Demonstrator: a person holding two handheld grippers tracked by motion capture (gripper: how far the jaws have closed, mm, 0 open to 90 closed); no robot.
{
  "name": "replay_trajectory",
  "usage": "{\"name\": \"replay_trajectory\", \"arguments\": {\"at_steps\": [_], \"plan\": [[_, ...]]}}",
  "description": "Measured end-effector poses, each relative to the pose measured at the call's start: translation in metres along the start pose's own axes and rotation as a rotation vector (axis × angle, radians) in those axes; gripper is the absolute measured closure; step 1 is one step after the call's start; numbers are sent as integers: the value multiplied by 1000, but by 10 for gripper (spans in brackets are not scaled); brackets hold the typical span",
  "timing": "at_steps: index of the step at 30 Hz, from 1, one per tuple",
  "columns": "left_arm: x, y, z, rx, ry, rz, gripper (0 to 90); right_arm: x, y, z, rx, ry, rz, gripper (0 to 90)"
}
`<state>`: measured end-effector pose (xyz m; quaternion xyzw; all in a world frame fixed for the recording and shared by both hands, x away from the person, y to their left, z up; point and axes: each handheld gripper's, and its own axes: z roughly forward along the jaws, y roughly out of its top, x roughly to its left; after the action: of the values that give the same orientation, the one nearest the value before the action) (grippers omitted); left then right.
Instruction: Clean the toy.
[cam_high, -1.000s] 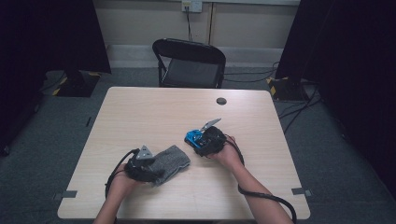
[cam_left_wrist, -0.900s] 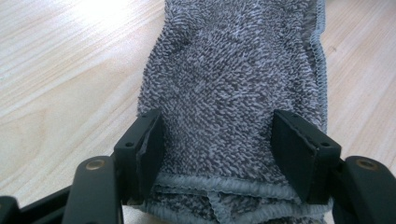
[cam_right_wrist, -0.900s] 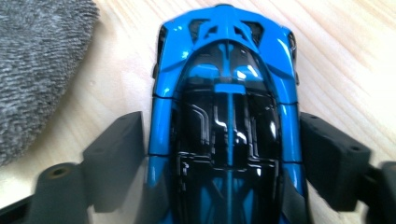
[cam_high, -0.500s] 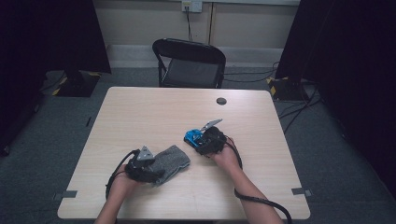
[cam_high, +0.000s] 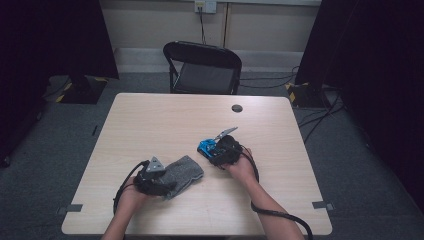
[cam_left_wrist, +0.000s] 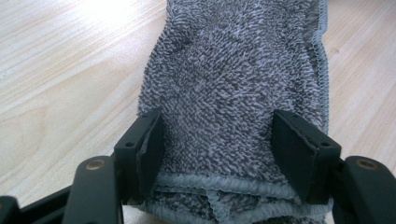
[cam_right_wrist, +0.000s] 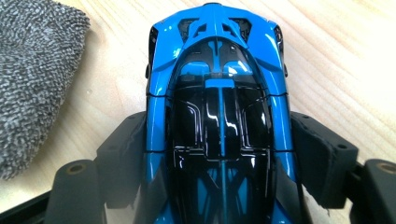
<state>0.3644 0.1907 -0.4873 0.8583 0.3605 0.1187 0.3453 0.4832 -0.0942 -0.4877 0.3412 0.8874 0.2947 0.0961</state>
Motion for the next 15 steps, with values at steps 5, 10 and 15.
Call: {"name": "replay_trajectory", "arguments": {"at_steps": [5,10,15], "plan": [[0,0,0,0,-1,2,348,-1,1,-6,-25,9,21,280],[1,0,0,0,-4,1,348,1,1,-5,15,1,-21,279],[0,0,0,0,-2,1,348,1,-1,-6,6,4,-20,277]]}}
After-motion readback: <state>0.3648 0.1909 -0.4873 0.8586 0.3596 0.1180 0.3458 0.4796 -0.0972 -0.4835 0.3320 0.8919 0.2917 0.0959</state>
